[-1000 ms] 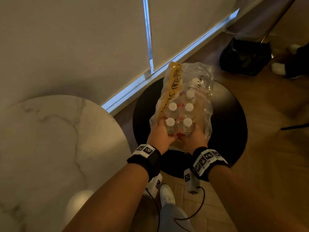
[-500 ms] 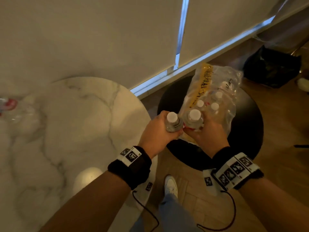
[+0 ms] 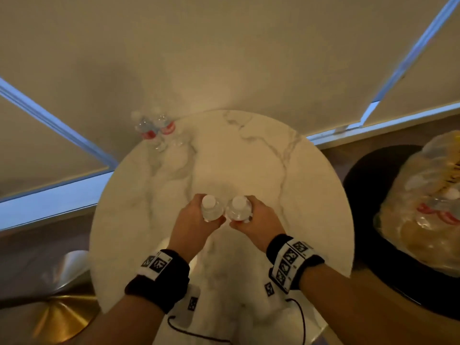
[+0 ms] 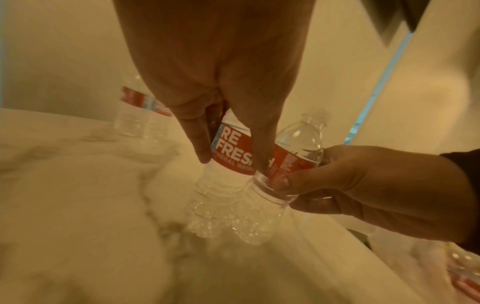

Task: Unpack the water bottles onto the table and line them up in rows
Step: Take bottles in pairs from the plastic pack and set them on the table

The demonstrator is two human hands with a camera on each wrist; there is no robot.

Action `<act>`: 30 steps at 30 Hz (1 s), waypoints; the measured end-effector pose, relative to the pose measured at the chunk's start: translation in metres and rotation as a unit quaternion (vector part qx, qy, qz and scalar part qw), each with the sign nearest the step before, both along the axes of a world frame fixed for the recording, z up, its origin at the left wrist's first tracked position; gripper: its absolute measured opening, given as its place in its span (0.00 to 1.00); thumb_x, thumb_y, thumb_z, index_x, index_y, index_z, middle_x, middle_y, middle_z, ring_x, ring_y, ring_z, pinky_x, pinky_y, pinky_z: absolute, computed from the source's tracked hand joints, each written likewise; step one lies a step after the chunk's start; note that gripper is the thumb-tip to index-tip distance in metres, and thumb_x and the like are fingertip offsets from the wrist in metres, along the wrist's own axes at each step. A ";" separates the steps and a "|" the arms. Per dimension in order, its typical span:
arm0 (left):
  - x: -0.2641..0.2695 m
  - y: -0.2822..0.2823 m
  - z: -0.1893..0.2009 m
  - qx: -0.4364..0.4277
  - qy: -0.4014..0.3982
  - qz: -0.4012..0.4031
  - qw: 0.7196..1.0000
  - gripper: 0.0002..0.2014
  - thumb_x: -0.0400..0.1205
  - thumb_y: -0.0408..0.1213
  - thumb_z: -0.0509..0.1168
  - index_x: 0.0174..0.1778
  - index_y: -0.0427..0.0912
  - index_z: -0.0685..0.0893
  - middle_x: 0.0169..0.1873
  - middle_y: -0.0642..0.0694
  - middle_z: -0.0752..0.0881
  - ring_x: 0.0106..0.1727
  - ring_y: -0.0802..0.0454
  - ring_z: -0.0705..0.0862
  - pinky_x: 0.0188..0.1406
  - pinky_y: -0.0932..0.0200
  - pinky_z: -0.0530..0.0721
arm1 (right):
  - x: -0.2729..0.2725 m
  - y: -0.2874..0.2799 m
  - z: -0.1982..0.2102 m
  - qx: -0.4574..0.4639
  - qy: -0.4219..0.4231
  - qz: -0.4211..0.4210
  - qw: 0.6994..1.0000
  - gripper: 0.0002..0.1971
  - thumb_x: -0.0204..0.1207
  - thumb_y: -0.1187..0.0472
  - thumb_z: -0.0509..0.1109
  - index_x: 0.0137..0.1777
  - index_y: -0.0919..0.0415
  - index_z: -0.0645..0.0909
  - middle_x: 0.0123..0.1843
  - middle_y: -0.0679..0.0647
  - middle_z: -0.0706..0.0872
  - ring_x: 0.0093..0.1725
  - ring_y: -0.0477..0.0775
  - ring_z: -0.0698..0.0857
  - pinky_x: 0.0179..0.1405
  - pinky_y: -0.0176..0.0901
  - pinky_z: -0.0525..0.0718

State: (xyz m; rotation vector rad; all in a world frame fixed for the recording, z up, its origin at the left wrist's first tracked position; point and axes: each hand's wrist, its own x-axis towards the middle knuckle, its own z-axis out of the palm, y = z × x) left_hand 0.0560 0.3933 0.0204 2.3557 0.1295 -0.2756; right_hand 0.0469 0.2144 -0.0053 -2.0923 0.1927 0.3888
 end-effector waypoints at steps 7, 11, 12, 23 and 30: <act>0.017 0.065 -0.027 -0.039 0.007 0.003 0.999 0.26 0.69 0.51 0.81 0.59 0.53 0.79 0.52 0.54 0.88 0.51 0.51 0.88 0.51 0.46 0.88 | 0.025 0.065 -0.029 -0.004 -0.010 -0.015 1.000 0.30 0.65 0.51 0.79 0.68 0.52 0.76 0.62 0.53 0.86 0.59 0.58 0.85 0.60 0.56 0.84; 0.020 0.070 -0.032 -0.006 0.036 -0.013 0.999 0.37 0.65 0.52 0.83 0.67 0.47 0.77 0.60 0.49 0.85 0.59 0.47 0.86 0.59 0.44 0.86 | 0.030 0.063 -0.033 -0.021 0.000 0.005 1.000 0.36 0.64 0.48 0.81 0.71 0.51 0.72 0.66 0.54 0.84 0.62 0.58 0.84 0.62 0.58 0.83; 0.019 0.071 -0.033 0.035 0.059 -0.026 0.997 0.40 0.63 0.54 0.83 0.68 0.44 0.76 0.61 0.46 0.85 0.60 0.45 0.85 0.59 0.44 0.85 | 0.029 0.061 -0.032 -0.032 0.009 0.017 0.999 0.39 0.63 0.48 0.82 0.73 0.51 0.70 0.68 0.54 0.82 0.64 0.58 0.83 0.64 0.57 0.82; -0.040 -0.015 -0.025 0.111 0.167 -0.230 0.952 0.16 0.80 0.60 0.66 0.48 0.50 0.84 0.42 0.53 0.87 0.42 0.55 0.85 0.43 0.59 0.83 | -0.040 -0.080 -0.015 -0.130 0.044 -0.069 0.988 0.11 0.77 0.44 0.70 0.49 0.51 0.81 0.39 0.45 0.85 0.41 0.49 0.85 0.42 0.42 0.82; -0.035 -0.222 -0.025 -0.043 0.118 -0.361 0.924 0.14 0.81 0.55 0.67 0.48 0.48 0.87 0.41 0.51 0.90 0.42 0.57 0.87 0.45 0.59 0.84 | -0.091 -0.267 -0.037 -0.146 0.132 -0.249 0.948 0.16 0.80 0.42 0.65 0.50 0.54 0.83 0.44 0.53 0.89 0.46 0.57 0.86 0.47 0.49 0.82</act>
